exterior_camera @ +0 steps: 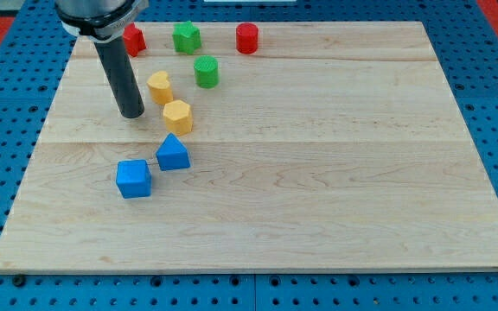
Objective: Slide the yellow hexagon towards the center
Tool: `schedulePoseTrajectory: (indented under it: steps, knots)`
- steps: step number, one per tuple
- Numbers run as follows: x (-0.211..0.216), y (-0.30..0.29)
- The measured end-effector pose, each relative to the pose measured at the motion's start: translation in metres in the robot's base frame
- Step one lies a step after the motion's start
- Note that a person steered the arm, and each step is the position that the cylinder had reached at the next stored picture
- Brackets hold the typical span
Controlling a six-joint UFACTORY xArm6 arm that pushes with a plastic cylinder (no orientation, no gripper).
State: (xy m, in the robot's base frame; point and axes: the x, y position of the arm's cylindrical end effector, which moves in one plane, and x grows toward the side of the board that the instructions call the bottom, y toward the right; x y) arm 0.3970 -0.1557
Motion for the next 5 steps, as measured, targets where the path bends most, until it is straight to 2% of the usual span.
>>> schedulePoseTrajectory:
  steps: [1, 2, 3, 5]
  knots:
    - [0.006, 0.05]
    - [0.015, 0.018]
    - [0.04, 0.05]
    - [0.019, 0.083]
